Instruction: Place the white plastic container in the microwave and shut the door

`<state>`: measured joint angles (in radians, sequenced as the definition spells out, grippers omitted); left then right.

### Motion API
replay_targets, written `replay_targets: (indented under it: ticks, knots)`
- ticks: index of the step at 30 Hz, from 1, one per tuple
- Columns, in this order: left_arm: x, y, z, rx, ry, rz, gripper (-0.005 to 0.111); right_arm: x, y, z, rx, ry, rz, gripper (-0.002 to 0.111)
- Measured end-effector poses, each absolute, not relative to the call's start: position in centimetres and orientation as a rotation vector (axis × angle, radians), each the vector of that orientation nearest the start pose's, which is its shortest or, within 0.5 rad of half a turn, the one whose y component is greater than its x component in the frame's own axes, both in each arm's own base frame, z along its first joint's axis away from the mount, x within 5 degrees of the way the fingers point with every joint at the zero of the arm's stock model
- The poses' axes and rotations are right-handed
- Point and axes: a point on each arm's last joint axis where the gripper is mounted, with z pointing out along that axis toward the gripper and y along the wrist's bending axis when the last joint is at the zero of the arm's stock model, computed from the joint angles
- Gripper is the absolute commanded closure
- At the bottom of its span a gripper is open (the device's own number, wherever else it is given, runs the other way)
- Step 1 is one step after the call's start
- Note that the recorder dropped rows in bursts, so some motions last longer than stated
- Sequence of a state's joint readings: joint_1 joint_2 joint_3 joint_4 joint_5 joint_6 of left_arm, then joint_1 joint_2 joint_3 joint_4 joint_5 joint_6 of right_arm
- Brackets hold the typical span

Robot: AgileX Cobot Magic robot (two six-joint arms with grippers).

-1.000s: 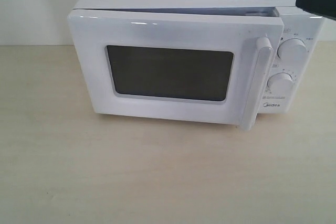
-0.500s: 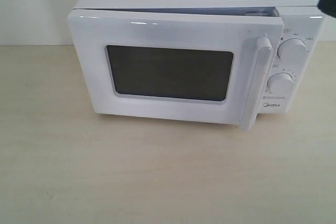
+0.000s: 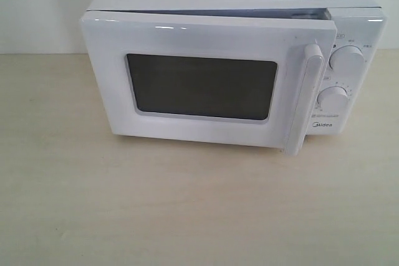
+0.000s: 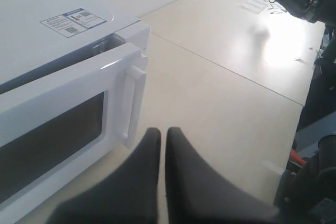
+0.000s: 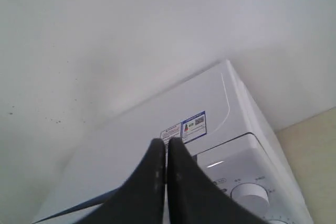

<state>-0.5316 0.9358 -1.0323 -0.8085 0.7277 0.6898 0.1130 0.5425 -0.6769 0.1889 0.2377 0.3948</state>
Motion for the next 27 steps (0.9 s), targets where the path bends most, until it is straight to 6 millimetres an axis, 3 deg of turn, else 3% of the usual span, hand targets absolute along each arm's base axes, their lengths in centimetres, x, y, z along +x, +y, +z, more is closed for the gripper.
replay_targets:
  ticks: [4, 8, 13, 17, 27]
  knots:
    - [13.3, -12.9, 41.2, 0.866, 1.779, -0.818, 0.102, 11.8, 3.0, 37.3, 0.248, 1.631, 0.624, 0.107]
    - [13.3, -12.9, 41.2, 0.866, 1.779, -0.818, 0.102, 12.6, 5.2, 35.5, 0.145, 1.689, 0.729, 0.107]
    - [13.3, -12.9, 41.2, 0.866, 1.779, -0.818, 0.102, 12.3, 7.9, 32.7, 0.015, 1.683, 0.889, 0.107]
    - [13.3, -12.9, 41.2, 0.866, 1.779, -0.818, 0.102, 12.4, 9.1, 31.7, 0.008, 1.66, 0.995, 0.107]
    - [13.3, -12.9, 41.2, 0.866, 1.779, -0.818, 0.102, 13.8, 12.5, 29.0, -0.096, 1.81, 1.008, 0.107]
